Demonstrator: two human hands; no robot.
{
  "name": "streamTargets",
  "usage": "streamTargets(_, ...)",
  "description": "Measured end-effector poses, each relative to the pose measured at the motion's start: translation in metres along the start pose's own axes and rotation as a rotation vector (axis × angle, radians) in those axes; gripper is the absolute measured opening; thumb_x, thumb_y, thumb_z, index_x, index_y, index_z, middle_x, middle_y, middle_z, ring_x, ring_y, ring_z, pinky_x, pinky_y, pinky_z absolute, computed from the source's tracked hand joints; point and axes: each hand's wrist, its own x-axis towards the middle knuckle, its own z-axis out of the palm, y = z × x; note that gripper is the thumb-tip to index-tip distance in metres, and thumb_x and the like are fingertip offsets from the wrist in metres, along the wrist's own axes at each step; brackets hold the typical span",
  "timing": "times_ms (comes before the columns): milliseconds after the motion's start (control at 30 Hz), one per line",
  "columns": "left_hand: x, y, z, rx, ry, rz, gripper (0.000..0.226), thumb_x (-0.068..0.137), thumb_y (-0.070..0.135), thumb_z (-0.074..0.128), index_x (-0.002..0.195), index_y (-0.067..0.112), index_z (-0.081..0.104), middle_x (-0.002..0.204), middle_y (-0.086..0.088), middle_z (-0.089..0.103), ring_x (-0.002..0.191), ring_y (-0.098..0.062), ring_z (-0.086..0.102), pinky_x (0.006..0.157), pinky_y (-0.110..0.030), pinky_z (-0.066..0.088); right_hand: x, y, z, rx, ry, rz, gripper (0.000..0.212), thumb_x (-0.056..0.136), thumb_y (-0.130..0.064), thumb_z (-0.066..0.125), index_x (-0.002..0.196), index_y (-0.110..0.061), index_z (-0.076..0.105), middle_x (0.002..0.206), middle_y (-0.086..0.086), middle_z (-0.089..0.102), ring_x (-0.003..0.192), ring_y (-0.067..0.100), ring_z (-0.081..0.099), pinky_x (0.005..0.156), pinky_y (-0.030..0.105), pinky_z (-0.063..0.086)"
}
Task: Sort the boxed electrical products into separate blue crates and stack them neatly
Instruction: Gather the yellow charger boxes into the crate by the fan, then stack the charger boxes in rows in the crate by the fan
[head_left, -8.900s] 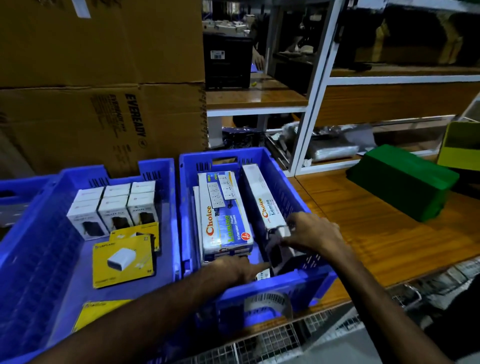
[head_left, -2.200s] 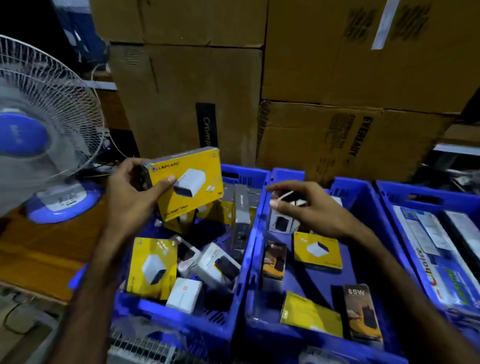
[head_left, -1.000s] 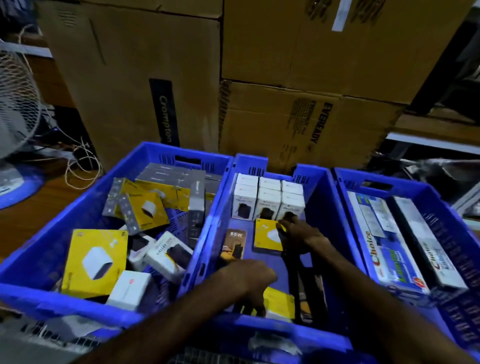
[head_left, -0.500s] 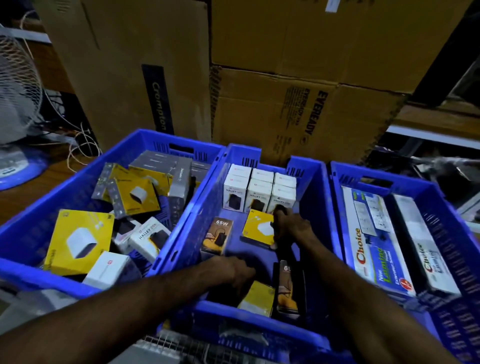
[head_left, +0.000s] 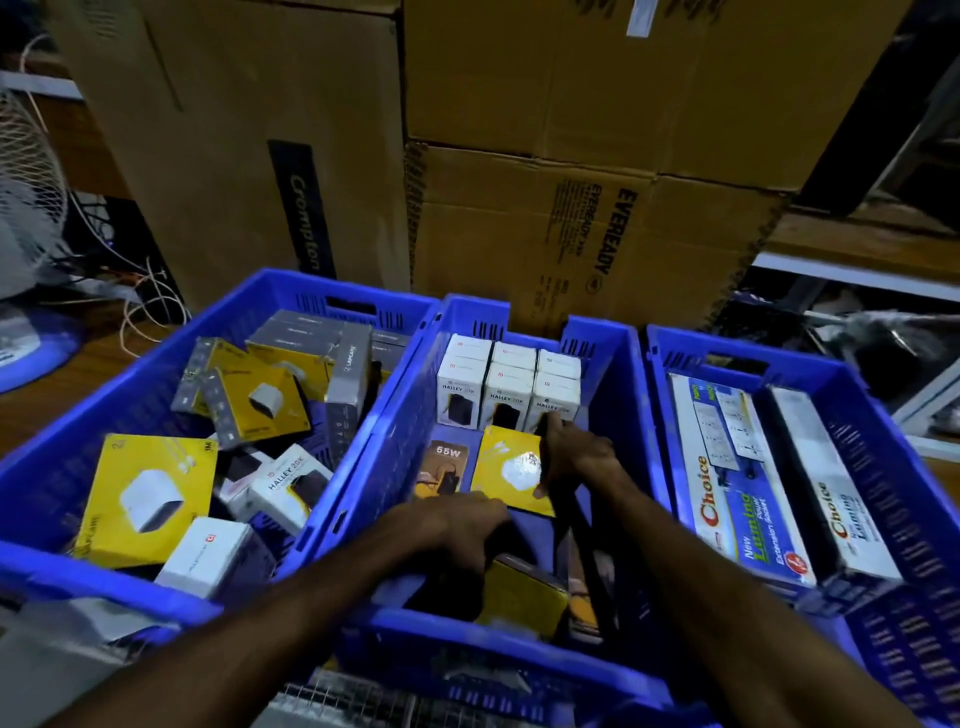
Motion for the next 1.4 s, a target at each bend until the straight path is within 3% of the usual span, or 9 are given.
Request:
streamTargets(200, -0.04, -0.001, -0.011, -0.043, 0.272, -0.026, 0.063, 0.074, 0.036, 0.09, 0.13, 0.024, 0.063, 0.131, -0.001, 0.062, 0.122, -0.02, 0.055, 0.097, -0.03, 0.045, -0.009, 0.014, -0.02, 0.222, -0.095, -0.078, 0.079, 0.065, -0.058, 0.089, 0.124, -0.019, 0.055, 0.127, 0.006, 0.067, 0.106, 0.028, 0.065, 0.09, 0.041, 0.055)
streamTargets(400, -0.098, -0.027, -0.025, -0.378, 0.614, -0.058, 0.051, 0.061, 0.052, 0.09, 0.104, 0.036, 0.067, 0.101, 0.019, 0.069, 0.095, -0.007, 0.066, 0.084, -0.033, 0.056, -0.057, 0.028, -0.038, 0.674, 0.125, -0.035, 0.067, 0.052, -0.076, 0.081, 0.092, -0.023, 0.07, 0.089, -0.006, 0.074, 0.082, 0.015, 0.07, 0.07, 0.034, 0.054)
streamTargets(600, -0.182, -0.049, -0.033, -0.946, 0.904, 0.041, 0.046, 0.068, 0.035, 0.096, 0.107, 0.023, 0.075, 0.111, -0.002, 0.073, 0.106, -0.023, 0.071, 0.088, -0.035, 0.06, -0.121, -0.029, -0.078, 1.187, 0.323, -0.158, 0.036, 0.083, -0.028, 0.083, 0.099, -0.002, 0.064, 0.086, 0.017, 0.069, 0.069, 0.02, 0.068, 0.062, 0.043, 0.063)
streamTargets(767, -0.254, -0.088, -0.048, -1.191, 1.088, 0.051, 0.061, 0.059, 0.024, 0.098, 0.111, 0.005, 0.071, 0.117, -0.02, 0.075, 0.101, -0.028, 0.074, 0.082, -0.034, 0.063, -0.153, -0.109, -0.111, 1.285, 0.381, -0.255, 0.03, 0.086, -0.029, 0.081, 0.099, -0.006, 0.067, 0.085, 0.012, 0.066, 0.065, 0.019, 0.069, 0.061, 0.035, 0.061)
streamTargets(833, -0.279, -0.106, -0.055, -1.2, 1.165, 0.006, 0.061, 0.054, 0.029, 0.094, 0.108, 0.008, 0.073, 0.115, -0.021, 0.075, 0.097, -0.029, 0.073, 0.083, -0.036, 0.063, -0.153, -0.147, -0.12, 1.278, 0.383, -0.241, 0.03, 0.087, -0.029, 0.081, 0.097, -0.006, 0.066, 0.079, 0.009, 0.065, 0.058, 0.013, 0.066, 0.053, 0.027, 0.054)
streamTargets(967, -0.301, -0.145, -0.072, -1.073, 1.227, -0.175, 0.055, 0.058, 0.032, 0.095, 0.104, 0.011, 0.073, 0.104, -0.018, 0.075, 0.084, -0.025, 0.071, 0.072, -0.039, 0.056, -0.129, -0.215, -0.126, 0.982, 0.459, -0.153, 0.042, 0.069, -0.058, 0.074, 0.088, -0.022, 0.062, 0.082, 0.002, 0.071, 0.078, 0.026, 0.071, 0.069, 0.041, 0.056)
streamTargets(1067, -0.293, -0.171, -0.089, -0.952, 1.243, -0.261, 0.042, 0.073, 0.008, 0.091, 0.106, -0.003, 0.068, 0.093, -0.017, 0.067, 0.083, -0.023, 0.064, 0.062, -0.025, 0.055, -0.106, -0.254, -0.126, 0.682, 0.529, -0.149, 0.043, 0.078, -0.061, 0.063, 0.084, -0.019, 0.057, 0.093, 0.009, 0.068, 0.094, 0.035, 0.063, 0.07, 0.035, 0.039)
streamTargets(1200, -0.254, -0.213, -0.11, -0.769, 1.155, -0.399, 0.034, 0.07, 0.011, 0.093, 0.089, -0.001, 0.068, 0.081, -0.012, 0.06, 0.077, -0.021, 0.055, 0.067, -0.034, 0.044, -0.068, -0.283, -0.123, 0.548, 0.525, -0.093, 0.059, 0.086, -0.074, 0.049, 0.075, -0.016, 0.05, 0.096, 0.019, 0.067, 0.095, 0.043, 0.064, 0.07, 0.039, 0.038)
streamTargets(1400, -0.182, -0.23, -0.122, -0.614, 1.073, -0.563, 0.036, 0.071, 0.039, 0.087, 0.091, 0.015, 0.069, 0.092, -0.004, 0.072, 0.094, -0.026, 0.068, 0.076, -0.036, 0.054, -0.049, -0.297, -0.126, 0.528, 0.381, -0.055, 0.035, 0.082, -0.03, 0.062, 0.11, -0.009, 0.064, 0.125, 0.022, 0.059, 0.115, 0.044, 0.059, 0.091, 0.043, 0.051)
